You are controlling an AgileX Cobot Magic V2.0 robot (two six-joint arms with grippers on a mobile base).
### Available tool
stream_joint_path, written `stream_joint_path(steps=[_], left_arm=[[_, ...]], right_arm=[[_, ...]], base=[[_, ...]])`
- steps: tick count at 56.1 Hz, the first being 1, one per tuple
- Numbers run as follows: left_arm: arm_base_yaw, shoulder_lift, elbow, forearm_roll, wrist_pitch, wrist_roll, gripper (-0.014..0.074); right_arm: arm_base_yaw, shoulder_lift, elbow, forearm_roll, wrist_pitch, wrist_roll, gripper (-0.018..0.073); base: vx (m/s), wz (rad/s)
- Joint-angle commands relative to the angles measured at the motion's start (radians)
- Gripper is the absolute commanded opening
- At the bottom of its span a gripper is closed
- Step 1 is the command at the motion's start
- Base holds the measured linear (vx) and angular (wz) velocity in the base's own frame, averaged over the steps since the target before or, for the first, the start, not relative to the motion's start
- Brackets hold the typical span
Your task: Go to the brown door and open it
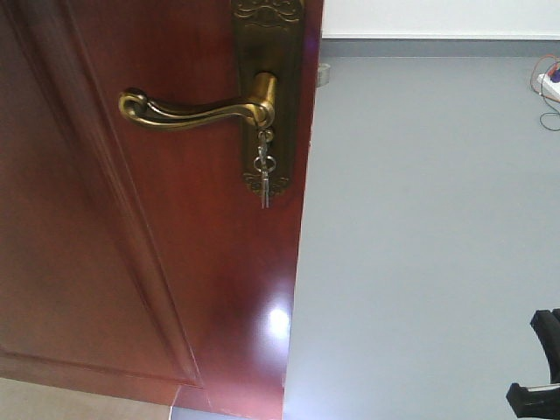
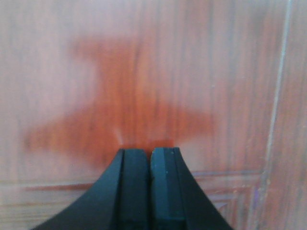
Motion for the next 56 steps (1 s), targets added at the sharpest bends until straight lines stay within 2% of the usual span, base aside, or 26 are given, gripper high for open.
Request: stream_joint_path(steps=[1, 56], left_arm=[[-0.007, -0.008, -0.031, -0.007, -0.030, -0.002, -0.0003], [-0.007, -0.008, -0.031, -0.007, -0.030, -0.002, -0.0003]], right_arm=[[-0.002, -0.006, 0.003, -0.007, -0.081, -0.009, 0.0000], [-0.002, -0.006, 0.003, -0.007, -0.077, -0.009, 0.0000]], base=[[0.10, 0.00], [0.06, 0.04]])
